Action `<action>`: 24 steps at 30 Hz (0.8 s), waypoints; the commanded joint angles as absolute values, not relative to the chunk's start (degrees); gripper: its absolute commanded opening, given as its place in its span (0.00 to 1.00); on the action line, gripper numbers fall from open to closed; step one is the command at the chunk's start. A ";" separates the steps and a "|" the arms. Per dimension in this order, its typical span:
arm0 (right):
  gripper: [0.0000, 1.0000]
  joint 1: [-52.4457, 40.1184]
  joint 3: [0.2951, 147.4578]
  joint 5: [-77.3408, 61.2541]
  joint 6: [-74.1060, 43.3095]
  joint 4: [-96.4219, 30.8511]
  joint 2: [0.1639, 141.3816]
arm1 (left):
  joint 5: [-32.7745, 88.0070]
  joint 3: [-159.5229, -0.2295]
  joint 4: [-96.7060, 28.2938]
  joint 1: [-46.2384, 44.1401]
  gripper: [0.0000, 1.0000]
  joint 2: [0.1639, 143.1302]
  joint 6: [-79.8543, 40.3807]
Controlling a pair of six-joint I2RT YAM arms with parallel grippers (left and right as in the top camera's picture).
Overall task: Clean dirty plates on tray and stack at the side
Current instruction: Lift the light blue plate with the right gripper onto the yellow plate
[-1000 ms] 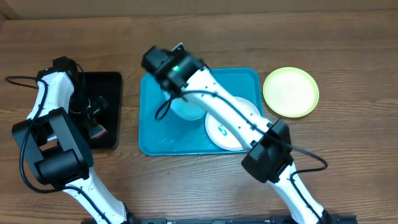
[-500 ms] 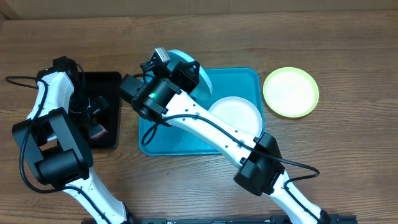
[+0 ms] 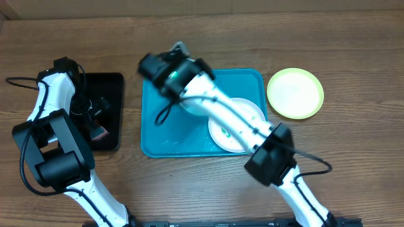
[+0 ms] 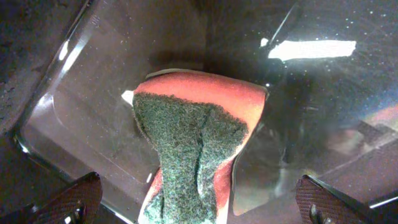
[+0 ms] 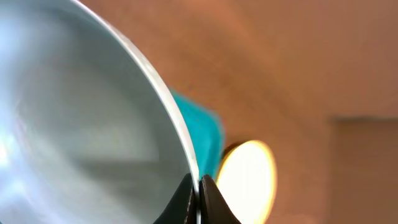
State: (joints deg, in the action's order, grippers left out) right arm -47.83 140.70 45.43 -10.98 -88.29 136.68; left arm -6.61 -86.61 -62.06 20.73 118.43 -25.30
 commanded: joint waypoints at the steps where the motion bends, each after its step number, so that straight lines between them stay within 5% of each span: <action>1: 0.04 -37.93 143.48 21.80 -12.01 -90.35 135.68 | -6.33 -88.03 -62.06 20.60 1.00 118.39 -25.28; 14: 0.04 3.66 143.48 -35.20 -7.14 -97.08 134.26 | -6.35 -88.01 -62.08 20.60 1.00 118.39 -25.28; 24: 0.04 19.73 138.26 -25.10 -4.43 -97.08 127.17 | -6.35 -88.03 -62.06 20.60 1.00 118.39 -25.28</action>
State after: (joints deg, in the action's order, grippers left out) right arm 18.98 140.20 -26.04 -7.35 -96.99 135.31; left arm -6.61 -86.61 -62.08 20.73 118.43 -25.30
